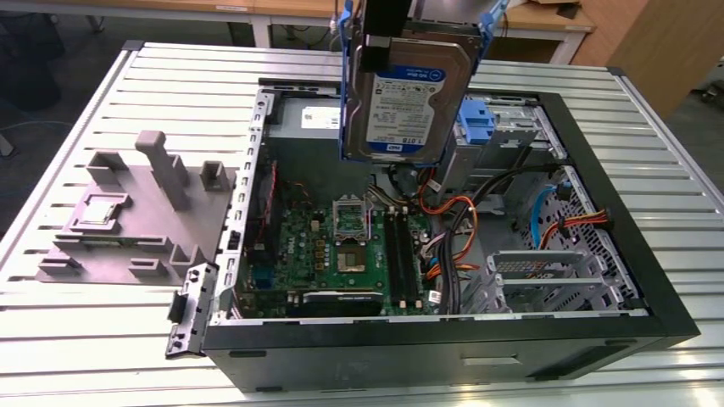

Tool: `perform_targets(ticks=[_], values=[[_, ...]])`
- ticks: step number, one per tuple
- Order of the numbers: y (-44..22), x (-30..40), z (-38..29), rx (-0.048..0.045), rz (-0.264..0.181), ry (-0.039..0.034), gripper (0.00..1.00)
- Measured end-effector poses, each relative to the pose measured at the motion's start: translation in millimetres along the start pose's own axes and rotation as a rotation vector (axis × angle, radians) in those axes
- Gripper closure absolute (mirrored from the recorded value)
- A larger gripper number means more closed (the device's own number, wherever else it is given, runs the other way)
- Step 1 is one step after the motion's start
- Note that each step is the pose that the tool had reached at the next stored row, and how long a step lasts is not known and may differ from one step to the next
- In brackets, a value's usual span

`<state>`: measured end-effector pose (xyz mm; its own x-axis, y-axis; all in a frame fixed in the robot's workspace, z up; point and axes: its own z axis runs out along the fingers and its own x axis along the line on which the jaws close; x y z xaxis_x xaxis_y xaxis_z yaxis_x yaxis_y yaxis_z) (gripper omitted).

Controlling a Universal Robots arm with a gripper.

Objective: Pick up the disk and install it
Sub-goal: 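Insert the disk into the insertion slot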

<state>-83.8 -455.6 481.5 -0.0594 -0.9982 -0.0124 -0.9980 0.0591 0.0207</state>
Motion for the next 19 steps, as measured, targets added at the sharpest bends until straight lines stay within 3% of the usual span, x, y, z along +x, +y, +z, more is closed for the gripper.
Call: perform_targets(ticks=[12, 19], values=[[-0.5, 0.5, -0.7, -0.0001, 0.0, 0.0002, 0.64], [-2.8, 13.0, 0.0, 0.0, 0.0, 0.0, 0.64]])
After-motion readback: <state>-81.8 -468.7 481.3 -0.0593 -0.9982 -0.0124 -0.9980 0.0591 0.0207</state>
